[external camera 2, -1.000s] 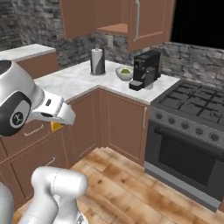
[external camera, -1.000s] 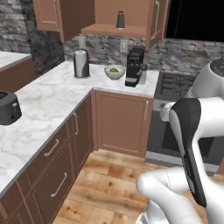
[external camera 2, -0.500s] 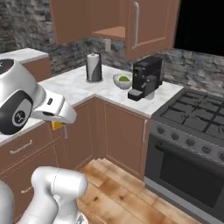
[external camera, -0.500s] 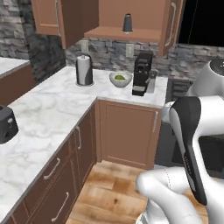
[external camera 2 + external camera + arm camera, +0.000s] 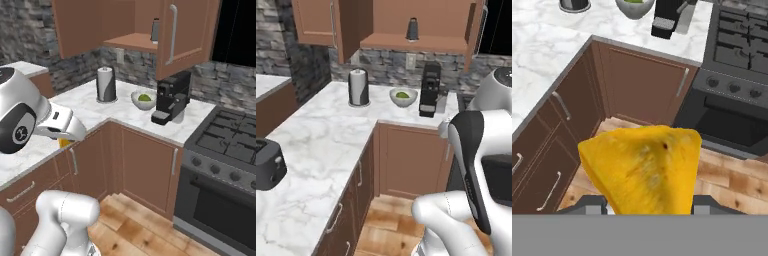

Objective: Pick the cheese from the fridge and the cheese grater from the cabinet and place them next to the salad bowl.

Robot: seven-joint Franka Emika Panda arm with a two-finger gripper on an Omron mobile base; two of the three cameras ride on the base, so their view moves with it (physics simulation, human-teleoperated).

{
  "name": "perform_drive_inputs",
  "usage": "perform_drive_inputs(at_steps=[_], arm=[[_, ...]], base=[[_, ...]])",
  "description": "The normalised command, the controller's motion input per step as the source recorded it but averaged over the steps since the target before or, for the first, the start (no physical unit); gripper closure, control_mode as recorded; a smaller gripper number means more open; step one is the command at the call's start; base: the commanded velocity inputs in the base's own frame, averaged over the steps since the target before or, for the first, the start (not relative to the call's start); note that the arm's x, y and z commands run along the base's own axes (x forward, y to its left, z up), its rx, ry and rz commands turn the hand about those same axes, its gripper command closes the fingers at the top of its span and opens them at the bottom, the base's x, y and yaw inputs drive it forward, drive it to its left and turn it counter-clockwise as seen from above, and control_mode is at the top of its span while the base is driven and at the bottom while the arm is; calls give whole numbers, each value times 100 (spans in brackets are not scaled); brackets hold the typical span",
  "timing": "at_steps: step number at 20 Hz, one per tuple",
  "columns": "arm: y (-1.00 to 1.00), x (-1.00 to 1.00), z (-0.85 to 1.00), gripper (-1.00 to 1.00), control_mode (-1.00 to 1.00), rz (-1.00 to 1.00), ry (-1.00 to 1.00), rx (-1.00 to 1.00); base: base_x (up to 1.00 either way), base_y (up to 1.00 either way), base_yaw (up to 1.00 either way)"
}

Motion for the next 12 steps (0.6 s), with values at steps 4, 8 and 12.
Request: perform_drive_inputs(at_steps=[4,8,12], arm=[[0,0,0,100,100,0,0,0],[0,0,0,100,100,0,0,0],[0,0,0,100,100,0,0,0]], base=[[58,21,-39],[54,33,-33],[54,38,-15]])
